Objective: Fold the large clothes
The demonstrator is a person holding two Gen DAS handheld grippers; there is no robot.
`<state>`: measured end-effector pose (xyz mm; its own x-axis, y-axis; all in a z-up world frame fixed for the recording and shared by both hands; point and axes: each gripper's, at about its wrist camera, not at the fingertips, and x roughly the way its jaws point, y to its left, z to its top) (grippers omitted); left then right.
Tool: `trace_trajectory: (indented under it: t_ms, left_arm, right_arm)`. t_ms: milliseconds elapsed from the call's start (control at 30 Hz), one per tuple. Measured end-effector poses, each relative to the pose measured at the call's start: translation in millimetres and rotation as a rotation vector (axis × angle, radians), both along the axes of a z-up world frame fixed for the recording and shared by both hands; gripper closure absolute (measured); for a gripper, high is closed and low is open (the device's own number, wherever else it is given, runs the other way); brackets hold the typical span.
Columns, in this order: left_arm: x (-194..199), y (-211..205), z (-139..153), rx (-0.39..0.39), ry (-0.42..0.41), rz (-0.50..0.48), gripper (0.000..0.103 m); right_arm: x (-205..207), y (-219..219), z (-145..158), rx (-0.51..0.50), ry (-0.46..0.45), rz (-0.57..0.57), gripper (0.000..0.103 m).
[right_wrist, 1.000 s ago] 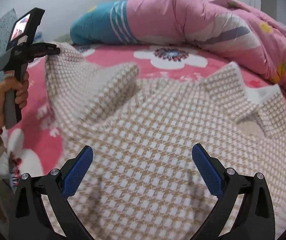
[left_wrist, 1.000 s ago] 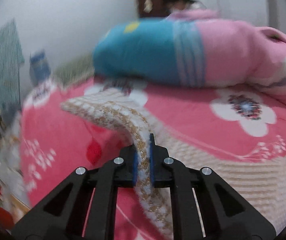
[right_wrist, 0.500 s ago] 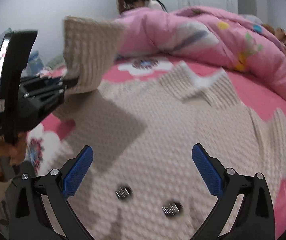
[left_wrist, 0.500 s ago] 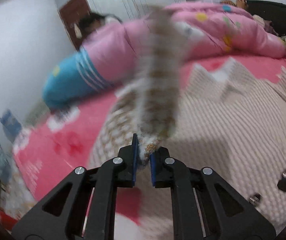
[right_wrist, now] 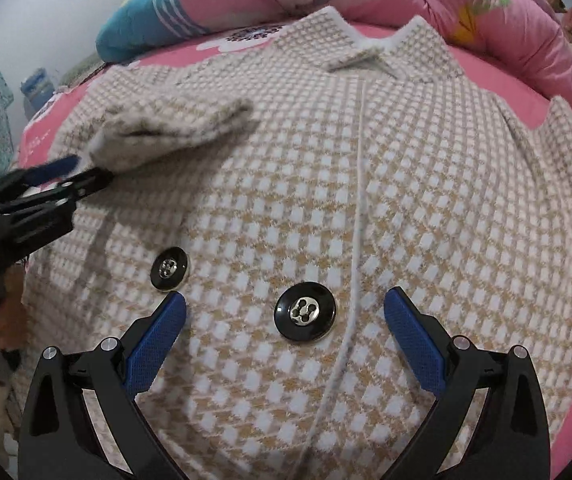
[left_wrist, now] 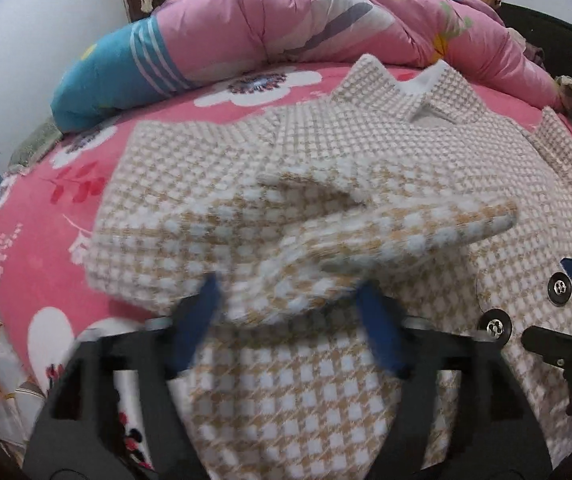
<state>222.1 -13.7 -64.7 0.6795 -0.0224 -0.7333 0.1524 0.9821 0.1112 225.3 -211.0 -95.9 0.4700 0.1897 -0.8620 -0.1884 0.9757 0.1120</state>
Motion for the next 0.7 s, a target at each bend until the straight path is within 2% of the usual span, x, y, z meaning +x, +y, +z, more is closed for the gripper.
trace_trajectory:
  t_ms: [33,133,333,467,567,700]
  left_arm:
    - [0,1,4,-0.007,-0.010,-0.006,0.016]
    - [-5,2,10,-0.024,0.010,-0.005,0.016]
    - [-20,17,10,-0.076,0.035,0.068,0.013]
    - [-20,23,2,-0.041,0.054,0.110,0.013]
    - [-18,28,-4,-0.018,0.063,0.131,0.013]
    - [-7,40,-15,-0.036,0.098,0.175,0.013]
  right_arm:
    - [-2,1,-1,-0.002,-0.002,0.002,0.006]
    - [0,3,-4,-0.002,-0.005,0.008,0.006]
    - [-5,2,-8,0.009,-0.029,0.025,0.006]
    - [-11,-3,6,0.015,0.011,0.029,0.006]
    - [-14,-13,31,0.108,-0.026,0.018,0.006]
    - [-3,-17,62,0.335,-0.050,0.081,0.006]
